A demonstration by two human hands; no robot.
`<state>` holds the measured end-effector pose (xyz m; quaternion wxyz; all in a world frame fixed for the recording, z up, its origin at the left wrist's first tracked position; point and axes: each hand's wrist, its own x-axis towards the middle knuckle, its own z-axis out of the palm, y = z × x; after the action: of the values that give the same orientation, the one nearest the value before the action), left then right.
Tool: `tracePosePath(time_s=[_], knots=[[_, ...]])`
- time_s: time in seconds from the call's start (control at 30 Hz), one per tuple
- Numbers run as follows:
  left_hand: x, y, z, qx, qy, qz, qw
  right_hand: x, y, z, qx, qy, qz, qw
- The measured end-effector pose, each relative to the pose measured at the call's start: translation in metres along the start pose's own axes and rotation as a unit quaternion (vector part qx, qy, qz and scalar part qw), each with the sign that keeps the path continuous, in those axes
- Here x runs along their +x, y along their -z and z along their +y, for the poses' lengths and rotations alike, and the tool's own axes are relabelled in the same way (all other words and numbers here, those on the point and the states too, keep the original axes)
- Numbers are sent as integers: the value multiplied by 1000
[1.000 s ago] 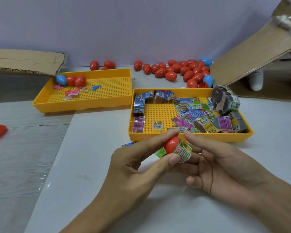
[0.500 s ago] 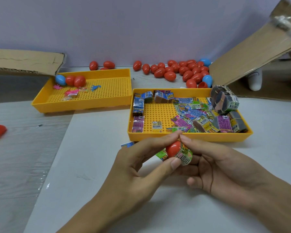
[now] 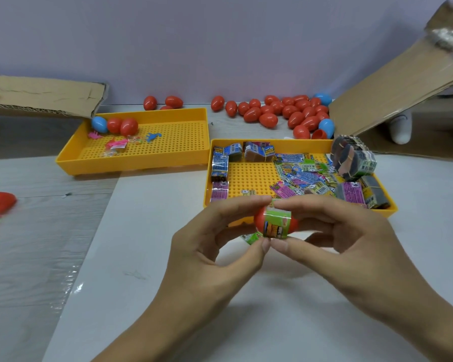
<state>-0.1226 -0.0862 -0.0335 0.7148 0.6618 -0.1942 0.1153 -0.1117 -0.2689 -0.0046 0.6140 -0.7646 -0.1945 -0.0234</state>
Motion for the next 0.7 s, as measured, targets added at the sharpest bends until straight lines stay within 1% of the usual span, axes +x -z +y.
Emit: tracePosePath(time_s=[0.07,0.13,0.27,0.37,0.47,0.53,0.6,0.7], knots=[[0,0,0,-5,6,3,1000,-1,-1,2,-79,67,14,995],[0,0,1,-12,12,6,1000,-3,-1,4,-97,99,20,990],[-3,-2,4,-22,41,24,999,-2,0,2,-59,68,31,995],[-3,-4,7,-24,60,41,997,-1,0,-2,-57,57,33,996],[-2,-5,8,-45,72,56,995,0,-2,-1,-63,75,25,995],[0,-5,9,-70,85,68,992,0,-2,0,-46,83,23,995],[1,-3,9,-77,91,77,990,2,-3,1,-51,120,20,991],[1,-3,9,-79,100,82,988,2,-2,2,-148,197,44,968]])
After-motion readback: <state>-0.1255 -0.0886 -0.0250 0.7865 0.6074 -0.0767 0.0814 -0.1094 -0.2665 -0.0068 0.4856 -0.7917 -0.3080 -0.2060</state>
